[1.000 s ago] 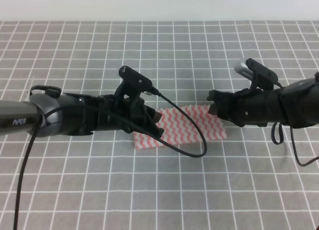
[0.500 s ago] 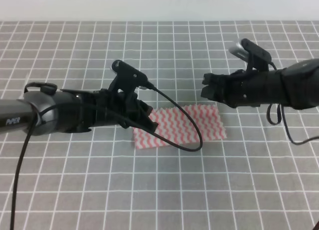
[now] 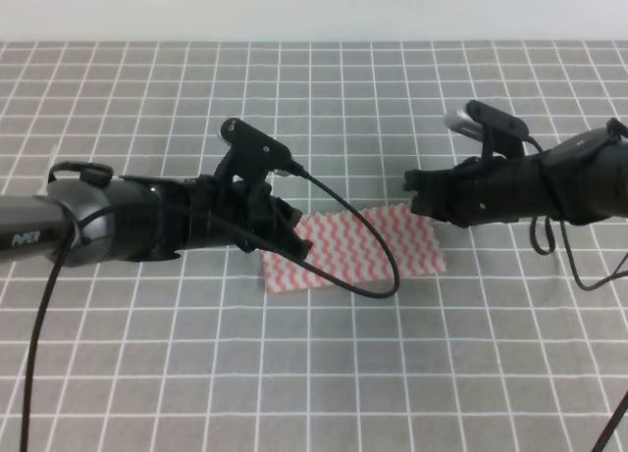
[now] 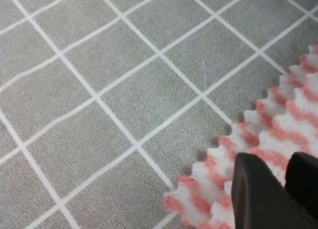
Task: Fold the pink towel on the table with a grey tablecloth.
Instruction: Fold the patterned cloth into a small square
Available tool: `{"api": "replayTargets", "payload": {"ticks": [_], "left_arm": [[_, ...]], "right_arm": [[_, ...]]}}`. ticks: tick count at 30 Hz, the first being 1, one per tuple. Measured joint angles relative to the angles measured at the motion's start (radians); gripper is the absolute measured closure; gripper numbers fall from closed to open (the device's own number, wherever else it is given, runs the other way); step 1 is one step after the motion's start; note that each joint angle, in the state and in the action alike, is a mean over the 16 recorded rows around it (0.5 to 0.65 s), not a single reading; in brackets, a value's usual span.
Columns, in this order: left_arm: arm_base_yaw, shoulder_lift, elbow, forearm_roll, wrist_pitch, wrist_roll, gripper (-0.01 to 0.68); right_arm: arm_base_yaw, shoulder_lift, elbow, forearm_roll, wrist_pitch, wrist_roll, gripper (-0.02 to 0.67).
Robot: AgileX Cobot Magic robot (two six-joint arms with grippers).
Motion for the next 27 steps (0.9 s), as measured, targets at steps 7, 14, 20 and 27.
{"api": "replayTargets", "payload": {"ticks": [7,14,20,27], "left_arm": [[0.0,-0.001,0.0,0.0,-0.005,-0.002,0.543],[0.0,-0.029,0.0,-0.003,-0.016,-0.049,0.554],[0.0,-0.071,0.0,0.045,0.031,-0.178,0.592],[0.0,-0.092,0.0,0.216,0.178,-0.427,0.645]], "right_arm": [[-0.027,0.028,-0.004,-0.018,-0.022,0.002,0.663],[-0.051,0.022,-0.019,-0.035,0.035,0.003,0.664],[-0.049,-0.012,-0.033,-0.084,0.143,0.026,0.664],[-0.019,-0.047,-0.036,-0.2,0.243,0.103,0.664]]}}
